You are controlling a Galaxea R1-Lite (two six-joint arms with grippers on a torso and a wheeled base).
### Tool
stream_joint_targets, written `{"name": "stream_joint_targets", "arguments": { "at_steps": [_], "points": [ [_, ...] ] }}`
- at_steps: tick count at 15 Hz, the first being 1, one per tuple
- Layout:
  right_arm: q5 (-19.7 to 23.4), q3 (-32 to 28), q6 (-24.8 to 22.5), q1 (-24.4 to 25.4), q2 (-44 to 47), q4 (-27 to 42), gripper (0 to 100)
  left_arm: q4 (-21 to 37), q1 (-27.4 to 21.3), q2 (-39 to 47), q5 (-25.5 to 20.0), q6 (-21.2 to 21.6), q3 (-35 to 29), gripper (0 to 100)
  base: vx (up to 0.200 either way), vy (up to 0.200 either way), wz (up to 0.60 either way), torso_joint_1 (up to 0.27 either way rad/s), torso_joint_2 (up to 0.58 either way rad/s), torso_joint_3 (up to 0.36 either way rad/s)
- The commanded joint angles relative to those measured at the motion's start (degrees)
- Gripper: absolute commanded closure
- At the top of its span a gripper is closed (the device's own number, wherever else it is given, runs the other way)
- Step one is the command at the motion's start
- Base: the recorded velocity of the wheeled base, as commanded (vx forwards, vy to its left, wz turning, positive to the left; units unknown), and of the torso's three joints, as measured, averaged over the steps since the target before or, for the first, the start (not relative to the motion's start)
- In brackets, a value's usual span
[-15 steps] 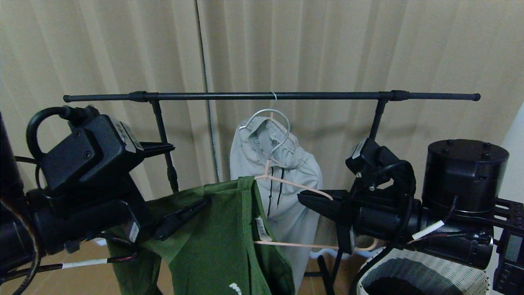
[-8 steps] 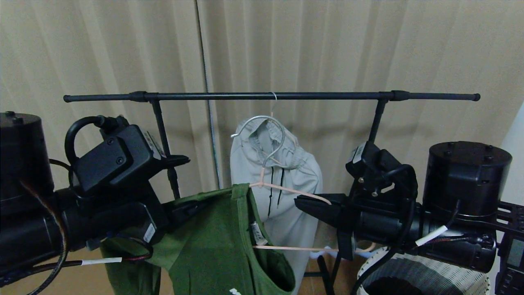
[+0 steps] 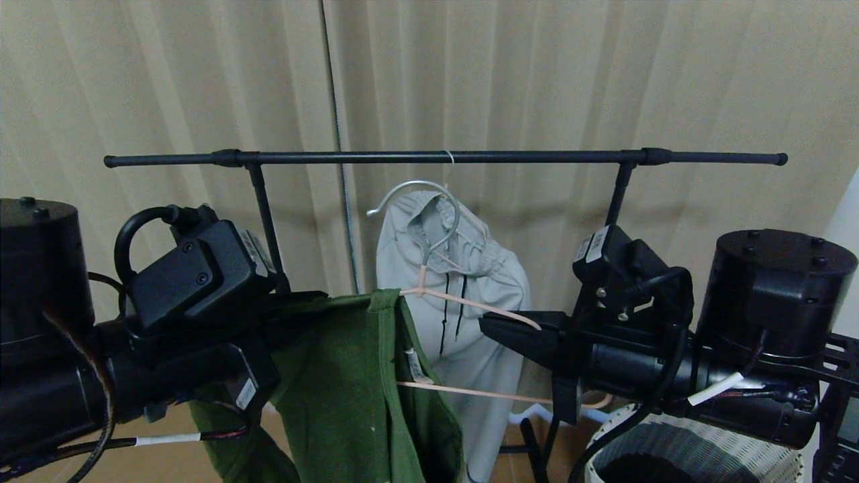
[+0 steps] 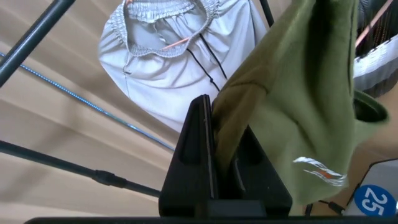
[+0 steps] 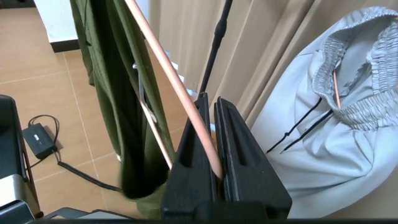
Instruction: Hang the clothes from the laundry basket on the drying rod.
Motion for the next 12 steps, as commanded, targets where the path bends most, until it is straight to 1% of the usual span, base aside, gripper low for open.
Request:
{"name": "stream_joint_targets", "arguments": {
  "at_steps": [1, 6, 7, 10, 11, 12],
  "points": [
    [-0.01, -0.1, 0.01, 0.02, -0.09, -0.11, 100, 0.08, 0.11, -0.15, 0.08, 0.02, 0.25, 100, 0.0, 0.0, 0.0, 0.0, 0.0, 0.0],
    [-0.01, -0.01, 0.09, 0.02, 0.0, -0.02, 100, -0.98, 0.63, -0.33, 0.34, 0.02, 0.51, 100, 0.0, 0.0, 0.0, 0.0, 0.0, 0.0],
    [-0.1, 0.08, 0.09, 0.02, 0.0, -0.02, 0, -1.15, 0.63, -0.24, 0.43, -0.06, 0.6, 100, 0.0, 0.0, 0.0, 0.0, 0.0, 0.0],
    [-0.45, 0.52, -0.08, -0.33, -0.18, -0.11, 0, -1.15, 0.9, -0.41, 1.66, -0.06, 0.69, 100, 0.0, 0.0, 0.0, 0.0, 0.0, 0.0],
    [-0.45, 1.13, -0.17, -1.56, -1.5, -0.11, 0, -1.24, 2.83, -0.59, 4.65, 0.11, 1.04, 100, 0.0, 0.0, 0.0, 0.0, 0.0, 0.0],
    [-0.45, 1.83, -0.17, -1.83, -2.46, -0.11, 0, -1.24, 3.27, -0.59, 6.32, 0.2, 1.04, 100, 0.0, 0.0, 0.0, 0.0, 0.0, 0.0]
  ]
}}
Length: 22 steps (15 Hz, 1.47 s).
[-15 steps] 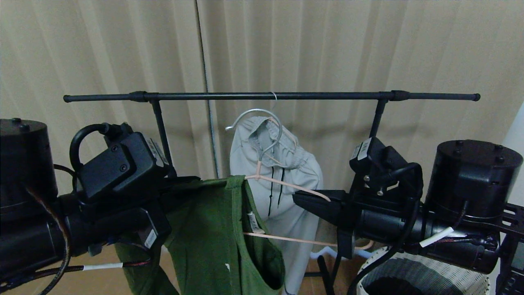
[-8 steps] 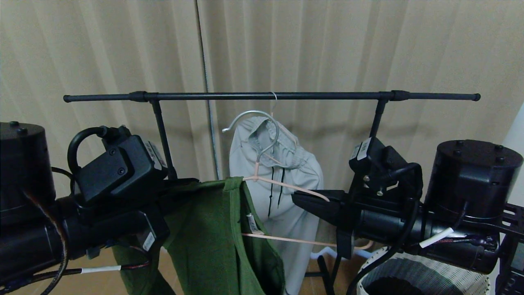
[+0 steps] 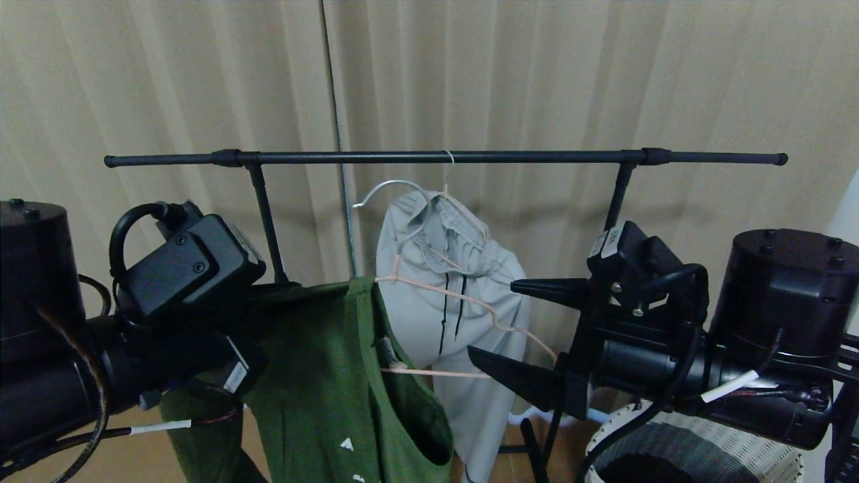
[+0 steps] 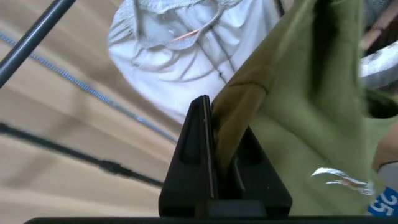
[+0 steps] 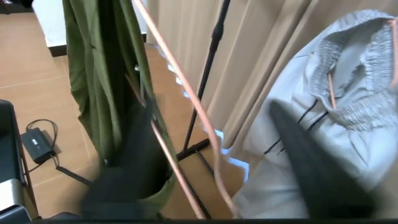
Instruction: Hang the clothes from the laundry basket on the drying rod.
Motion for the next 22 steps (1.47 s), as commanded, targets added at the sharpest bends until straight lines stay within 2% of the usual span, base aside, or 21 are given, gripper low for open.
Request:
{"name": "stream_joint_targets", "arguments": {
  "at_steps": [1, 3, 6, 11, 14, 17, 22],
  "points": [
    [-0.17, 1.28, -0.17, -1.18, -1.92, 0.29, 0, -0.05, 1.28, -0.14, 2.79, -0.06, 0.19, 100, 0.0, 0.0, 0.0, 0.0, 0.0, 0.0],
    [-0.25, 3.13, -0.08, -1.61, -2.89, 0.2, 0, -0.14, 1.28, -0.05, 7.1, -0.68, 0.19, 100, 0.0, 0.0, 0.0, 0.0, 0.0, 0.0],
    [-1.13, 5.85, -0.08, -1.61, -2.98, 0.29, 0, -2.16, 1.19, 0.39, 8.42, -3.67, -0.43, 100, 0.0, 0.0, 0.0, 0.0, 0.0, 0.0],
    [-2.98, 6.64, 0.18, -1.09, -0.87, 0.11, 0, -12.89, 1.28, 3.99, 11.58, -5.42, -0.52, 100, 0.0, 0.0, 0.0, 0.0, 0.0, 0.0],
    [-2.98, 6.12, 0.53, 0.41, -0.08, 0.02, 0, -13.41, 1.19, 3.99, 11.58, -5.42, -0.69, 100, 0.0, 0.0, 0.0, 0.0, 0.0, 0.0],
    [-4.39, 4.09, 1.15, 3.39, 5.46, -6.13, 0, -13.59, 0.05, 3.64, 11.32, -8.06, -1.04, 100, 0.0, 0.0, 0.0, 0.0, 0.0, 0.0],
    [-10.1, -2.67, 1.94, 4.54, 13.63, -6.92, 0, -15.52, -2.5, 3.55, 11.06, -9.82, -1.13, 100, 0.0, 0.0, 0.0, 0.0, 0.0, 0.0]
  ]
}}
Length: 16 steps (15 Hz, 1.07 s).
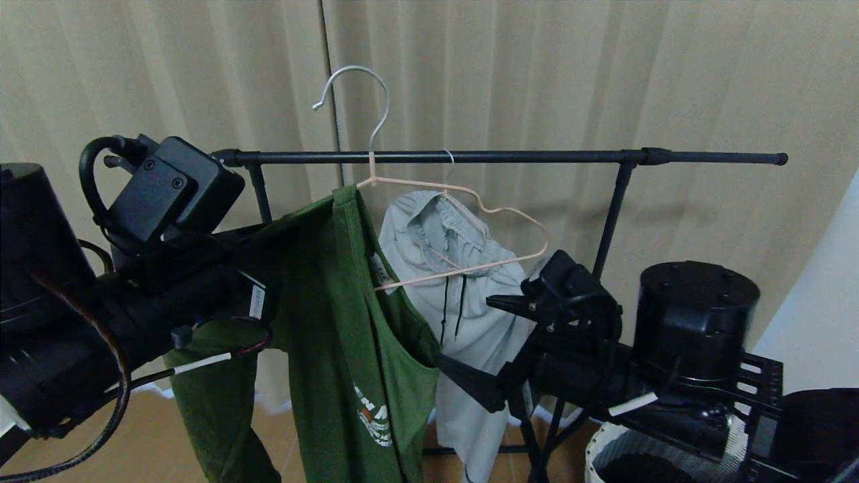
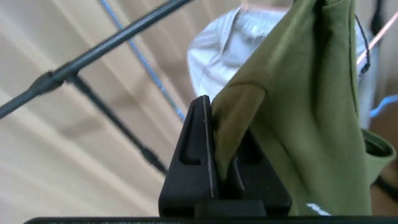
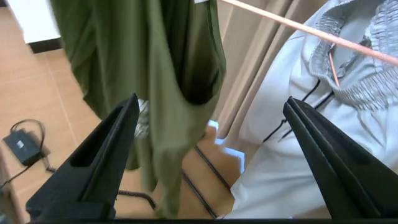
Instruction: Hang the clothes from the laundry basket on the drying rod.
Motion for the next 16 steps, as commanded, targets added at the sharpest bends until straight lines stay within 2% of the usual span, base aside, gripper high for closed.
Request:
{"name": "stream_joint_targets", "arguments": {
  "at_steps": [1, 4, 9, 11, 14, 16],
  "points": [
    [-1.67, -2.54, 0.02, 0.46, 4.94, -0.13, 0, -0.09, -0.84, -0.33, -0.01, -0.01, -0.05, 100, 0.0, 0.0, 0.0, 0.0, 0.0, 0.0],
    [-3.78, -4.92, 0.02, 0.37, 8.19, -0.05, 0, -0.09, -1.72, -1.39, -0.01, -0.01, -0.13, 100, 0.0, 0.0, 0.0, 0.0, 0.0, 0.0],
    [-6.59, -4.39, 0.11, 0.02, 10.65, -0.13, 0, -0.09, -2.08, -1.74, -0.1, -0.09, -0.31, 100, 0.0, 0.0, 0.0, 0.0, 0.0, 0.0],
    [-8.53, -2.89, 0.2, -1.21, 9.6, -0.13, 0, -0.09, -1.64, -2.09, 0.25, -0.18, -0.13, 100, 0.0, 0.0, 0.0, 0.0, 0.0, 0.0],
    [-8.97, 0.71, 0.29, -2.53, 7.22, -0.13, 0, 0.0, -1.37, -2.88, 0.43, -0.45, -0.05, 100, 0.0, 0.0, 0.0, 0.0, 0.0, 0.0],
    [-10.28, 2.91, 0.46, -4.38, 5.12, -0.13, 0, 0.0, 0.65, -3.32, 0.34, -0.27, 0.13, 100, 0.0, 0.0, 0.0, 0.0, 0.0, 0.0]
  ]
}}
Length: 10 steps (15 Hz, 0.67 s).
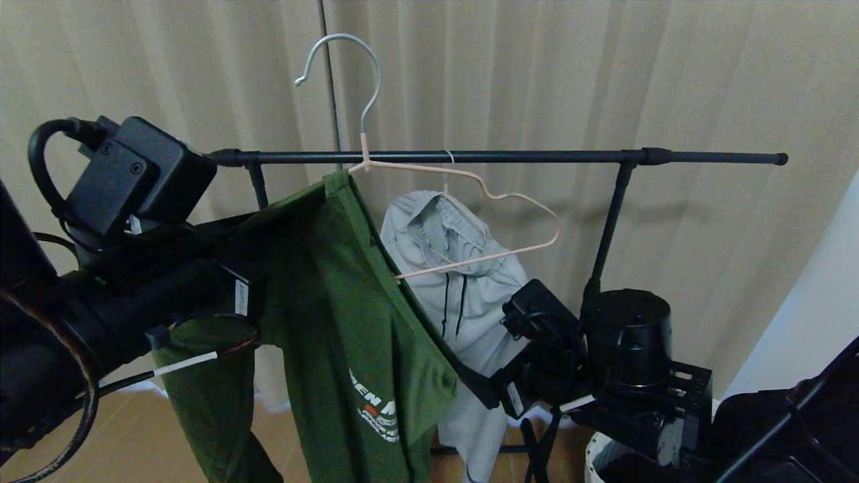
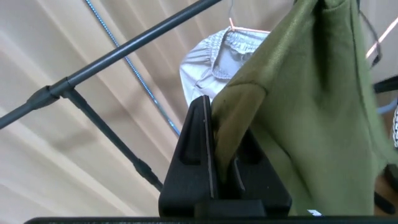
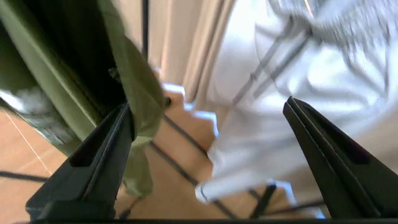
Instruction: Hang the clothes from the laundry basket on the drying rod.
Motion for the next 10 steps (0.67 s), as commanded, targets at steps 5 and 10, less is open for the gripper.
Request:
{"name": "stream_joint_targets", "arguments": {
  "at_steps": [5, 10],
  "points": [
    [-0.81, 3.46, -0.12, -8.24, -6.71, 0.68, 0, -0.05, 1.78, -1.29, -0.17, 0.21, 2.18, 100, 0.0, 0.0, 0.0, 0.0, 0.0, 0.0],
    [-0.9, 2.14, -0.39, -13.6, -8.2, 0.76, 0, 0.04, 1.78, -2.26, -0.17, 0.74, 5.08, 100, 0.0, 0.0, 0.0, 0.0, 0.0, 0.0]
  ]
}}
